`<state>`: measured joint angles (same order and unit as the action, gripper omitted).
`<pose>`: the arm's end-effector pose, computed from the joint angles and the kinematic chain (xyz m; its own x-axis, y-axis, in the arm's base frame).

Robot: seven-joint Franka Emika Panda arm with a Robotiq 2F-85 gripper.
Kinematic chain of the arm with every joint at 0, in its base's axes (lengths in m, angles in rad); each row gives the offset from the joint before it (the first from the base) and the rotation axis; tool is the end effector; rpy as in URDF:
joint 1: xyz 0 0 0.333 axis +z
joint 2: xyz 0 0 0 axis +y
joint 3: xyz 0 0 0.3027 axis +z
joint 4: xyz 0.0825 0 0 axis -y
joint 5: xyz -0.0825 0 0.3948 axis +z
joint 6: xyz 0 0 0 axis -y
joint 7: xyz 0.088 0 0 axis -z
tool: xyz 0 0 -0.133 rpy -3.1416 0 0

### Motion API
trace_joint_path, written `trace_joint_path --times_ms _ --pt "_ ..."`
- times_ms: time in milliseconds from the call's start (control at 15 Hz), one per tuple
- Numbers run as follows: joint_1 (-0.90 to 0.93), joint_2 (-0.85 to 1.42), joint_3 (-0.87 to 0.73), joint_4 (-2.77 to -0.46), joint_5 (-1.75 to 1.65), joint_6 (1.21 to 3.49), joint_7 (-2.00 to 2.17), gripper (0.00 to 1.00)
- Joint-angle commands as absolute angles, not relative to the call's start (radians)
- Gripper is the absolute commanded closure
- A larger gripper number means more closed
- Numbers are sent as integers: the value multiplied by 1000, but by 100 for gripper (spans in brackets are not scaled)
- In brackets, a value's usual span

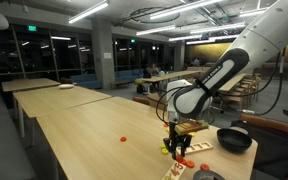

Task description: Put the orange ring on the object

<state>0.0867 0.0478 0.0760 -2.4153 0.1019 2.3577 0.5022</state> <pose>0.4756 0.0816 0.2345 0.9078 -0.3999 -0.1268 -0.4040 -0.9147 -0.0073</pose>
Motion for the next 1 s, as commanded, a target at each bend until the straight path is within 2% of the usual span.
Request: trace_joint_path --times_ms 0,133,200,667,933 --pt "93 29 77 -2439 93 2370 523 19" --pt "93 30 77 -2443 94 2370 522 3" --pt "93 29 77 -2445 95 2370 522 0" --pt "84 -125 77 -2475 100 2311 461 0" --pt "78 -287 75 -2484 101 2158 340 0"
